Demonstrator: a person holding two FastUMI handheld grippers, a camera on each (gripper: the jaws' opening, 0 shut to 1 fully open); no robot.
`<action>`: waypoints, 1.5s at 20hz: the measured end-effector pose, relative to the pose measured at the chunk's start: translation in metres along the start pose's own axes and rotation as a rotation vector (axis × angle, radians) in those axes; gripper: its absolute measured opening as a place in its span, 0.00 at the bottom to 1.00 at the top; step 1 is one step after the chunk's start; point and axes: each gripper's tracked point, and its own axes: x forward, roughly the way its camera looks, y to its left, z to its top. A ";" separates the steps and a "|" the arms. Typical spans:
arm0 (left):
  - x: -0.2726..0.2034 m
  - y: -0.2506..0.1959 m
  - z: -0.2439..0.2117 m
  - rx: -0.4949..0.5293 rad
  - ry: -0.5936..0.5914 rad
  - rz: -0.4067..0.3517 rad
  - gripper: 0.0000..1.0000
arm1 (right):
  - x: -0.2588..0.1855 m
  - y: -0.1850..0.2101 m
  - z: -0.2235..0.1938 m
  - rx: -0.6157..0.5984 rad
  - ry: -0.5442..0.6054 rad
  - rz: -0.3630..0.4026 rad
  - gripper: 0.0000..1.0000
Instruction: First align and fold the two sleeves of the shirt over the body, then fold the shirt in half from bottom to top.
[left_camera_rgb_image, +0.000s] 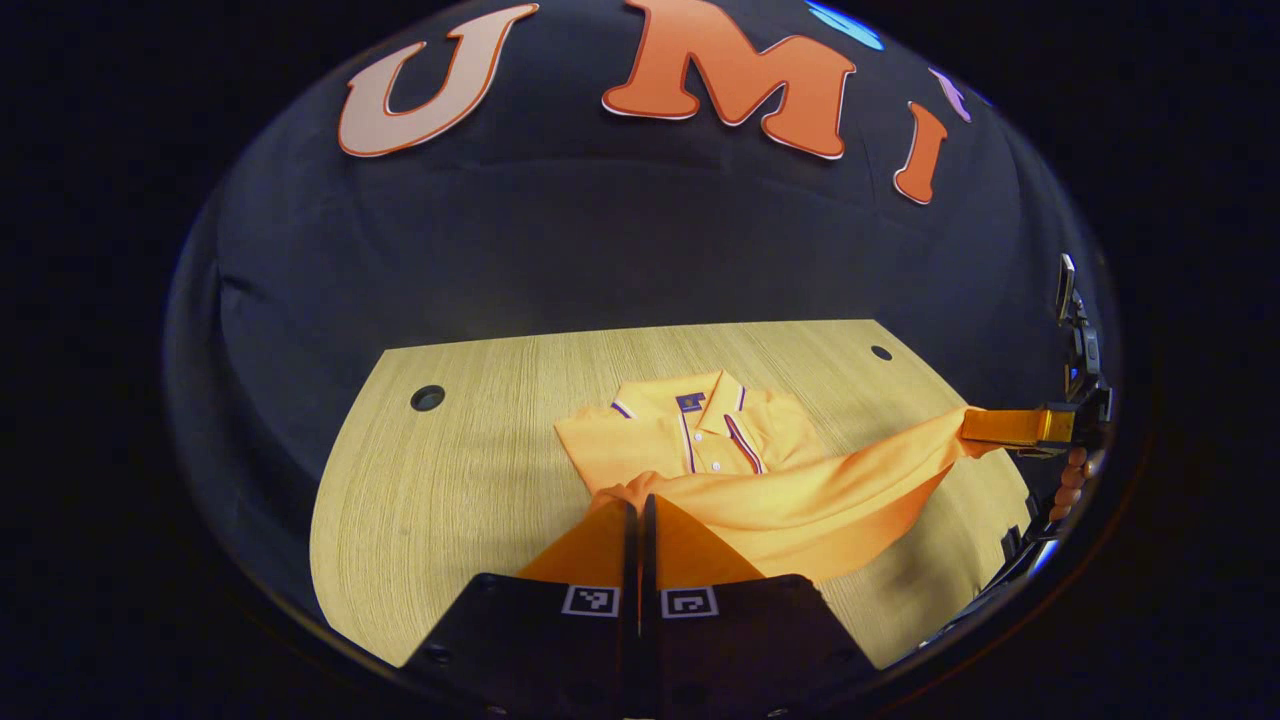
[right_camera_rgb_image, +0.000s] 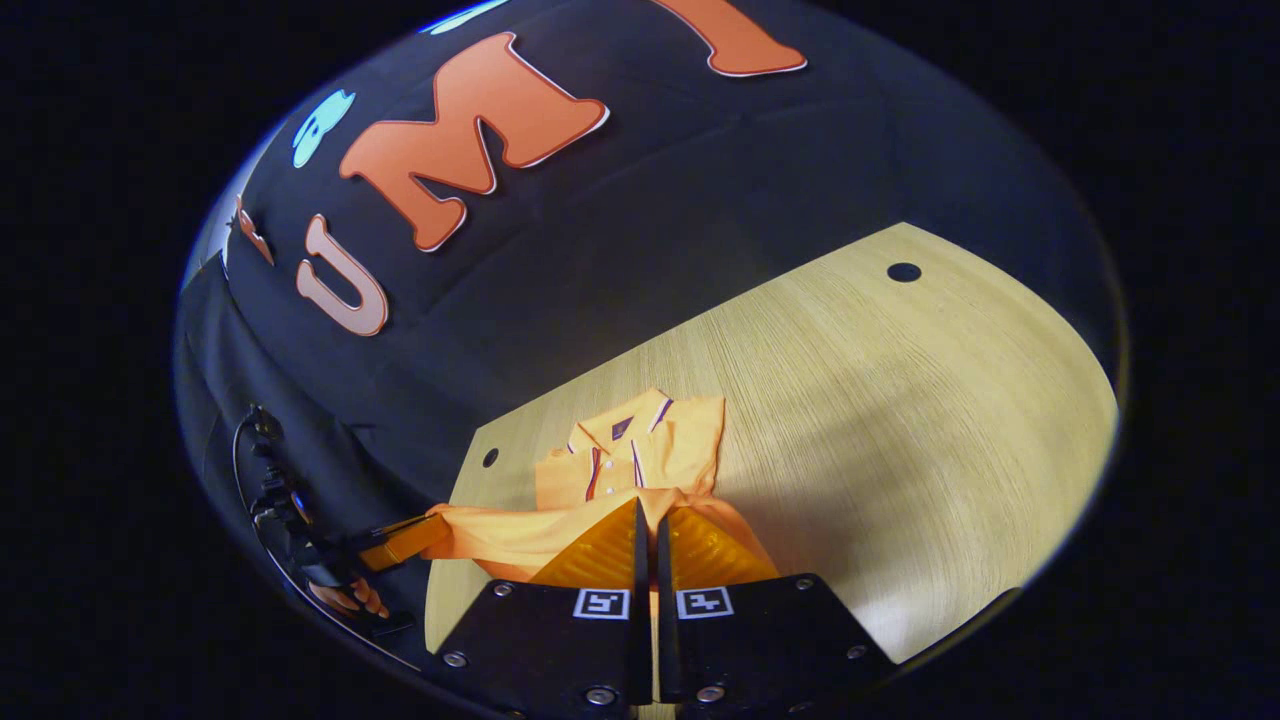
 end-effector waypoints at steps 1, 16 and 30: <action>0.007 0.004 0.006 -0.003 -0.001 -0.003 0.01 | 0.008 0.001 0.006 -0.010 0.003 -0.003 0.03; 0.148 0.060 0.035 -0.042 0.038 0.080 0.01 | 0.151 -0.018 0.043 -0.091 0.133 -0.118 0.03; 0.148 0.068 0.033 -0.105 0.040 0.164 1.00 | 0.161 -0.022 0.033 -0.210 0.189 -0.200 0.72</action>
